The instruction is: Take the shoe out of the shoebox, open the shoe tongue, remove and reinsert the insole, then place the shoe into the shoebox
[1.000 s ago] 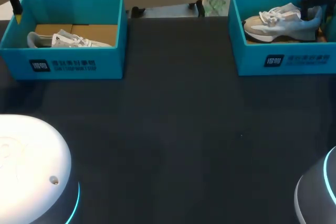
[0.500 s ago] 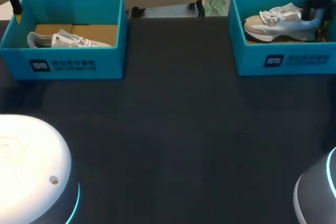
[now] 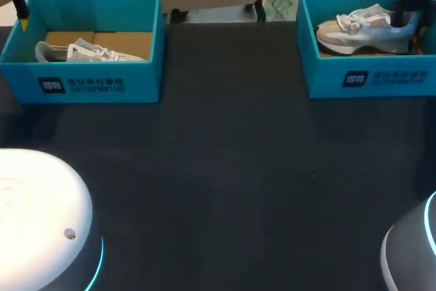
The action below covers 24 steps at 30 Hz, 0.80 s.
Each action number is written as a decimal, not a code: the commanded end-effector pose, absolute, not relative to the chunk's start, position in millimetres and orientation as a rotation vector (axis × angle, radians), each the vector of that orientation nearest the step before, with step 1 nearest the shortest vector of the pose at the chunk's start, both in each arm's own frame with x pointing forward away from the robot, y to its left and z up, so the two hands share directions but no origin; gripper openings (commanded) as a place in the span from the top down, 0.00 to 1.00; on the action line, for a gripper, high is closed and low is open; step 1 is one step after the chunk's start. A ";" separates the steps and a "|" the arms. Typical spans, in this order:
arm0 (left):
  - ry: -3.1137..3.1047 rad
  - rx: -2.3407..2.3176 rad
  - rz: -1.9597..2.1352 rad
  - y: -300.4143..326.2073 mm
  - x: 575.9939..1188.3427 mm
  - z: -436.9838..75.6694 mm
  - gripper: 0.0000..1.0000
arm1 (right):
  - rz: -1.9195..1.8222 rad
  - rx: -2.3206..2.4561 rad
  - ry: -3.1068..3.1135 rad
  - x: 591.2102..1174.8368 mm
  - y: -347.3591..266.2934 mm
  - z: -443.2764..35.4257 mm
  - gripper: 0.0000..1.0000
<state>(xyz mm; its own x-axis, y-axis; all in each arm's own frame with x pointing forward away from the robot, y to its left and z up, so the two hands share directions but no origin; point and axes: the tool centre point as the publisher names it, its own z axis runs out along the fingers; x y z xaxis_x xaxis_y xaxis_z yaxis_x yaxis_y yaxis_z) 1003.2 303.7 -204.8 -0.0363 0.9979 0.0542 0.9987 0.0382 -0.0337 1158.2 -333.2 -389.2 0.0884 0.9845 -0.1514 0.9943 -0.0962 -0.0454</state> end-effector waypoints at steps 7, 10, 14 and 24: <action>-2.217 -2.138 -0.024 303.8 1002.6 -205.1 0.00 | -0.256 2.297 2.077 1162.9 -330.8 -397.2 0.04; -2.217 -2.138 -0.024 303.8 1002.6 -205.1 0.00 | -0.260 2.300 2.077 1162.9 -333.7 -400.3 0.03; -2.217 -2.138 -0.024 303.8 1002.6 -205.1 0.00 | -0.260 2.305 2.079 1163.4 -334.8 -402.2 0.11; -2.217 -2.138 -0.024 303.8 1002.6 -205.1 0.00 | -0.254 2.304 2.080 1161.4 -327.4 -400.5 1.00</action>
